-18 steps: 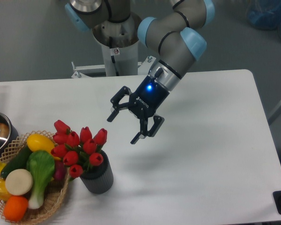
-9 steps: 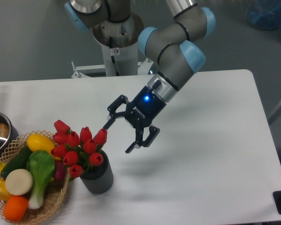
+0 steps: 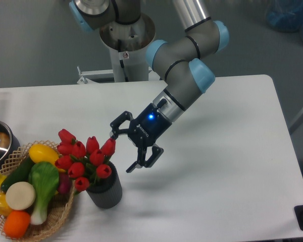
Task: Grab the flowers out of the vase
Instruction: 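Lower the open gripper around the tulip stems above the grey vase, then close the gripper on the tulip stems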
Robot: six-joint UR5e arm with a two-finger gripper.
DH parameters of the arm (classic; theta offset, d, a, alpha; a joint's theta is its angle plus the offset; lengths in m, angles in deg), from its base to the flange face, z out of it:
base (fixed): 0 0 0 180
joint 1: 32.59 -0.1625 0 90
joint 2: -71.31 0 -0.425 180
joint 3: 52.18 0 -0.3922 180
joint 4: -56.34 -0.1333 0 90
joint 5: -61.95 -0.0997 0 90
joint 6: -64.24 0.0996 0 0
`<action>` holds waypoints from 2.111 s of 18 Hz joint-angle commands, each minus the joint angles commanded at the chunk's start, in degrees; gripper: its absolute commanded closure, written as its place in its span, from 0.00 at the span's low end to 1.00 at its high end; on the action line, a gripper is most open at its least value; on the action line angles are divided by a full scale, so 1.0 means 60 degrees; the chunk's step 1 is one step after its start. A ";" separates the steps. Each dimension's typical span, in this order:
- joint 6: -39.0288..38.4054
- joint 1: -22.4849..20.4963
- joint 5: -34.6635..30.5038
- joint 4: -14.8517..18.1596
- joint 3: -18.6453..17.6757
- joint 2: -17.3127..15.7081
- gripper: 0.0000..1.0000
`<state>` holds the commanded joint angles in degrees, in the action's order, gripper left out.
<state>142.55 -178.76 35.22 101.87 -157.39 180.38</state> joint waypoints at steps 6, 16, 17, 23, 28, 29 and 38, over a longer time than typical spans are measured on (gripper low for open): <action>0.0029 0.0278 0.0295 -0.0146 0.0454 0.0409 0.00; 0.0278 0.0674 0.0368 -0.0146 0.0455 0.0586 0.00; 0.0278 0.0674 0.0368 -0.0146 0.0426 0.0601 0.00; 0.0278 0.0689 0.0836 -0.0146 0.0411 0.0674 0.00; 0.0307 0.0689 0.1027 -0.0146 0.0484 0.0776 0.00; 0.0351 0.0689 0.1027 -0.0146 0.0484 0.0791 0.00; 0.0629 0.0689 0.1085 -0.0146 0.0499 0.0864 0.00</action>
<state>146.32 -174.62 41.73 100.99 -154.40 185.56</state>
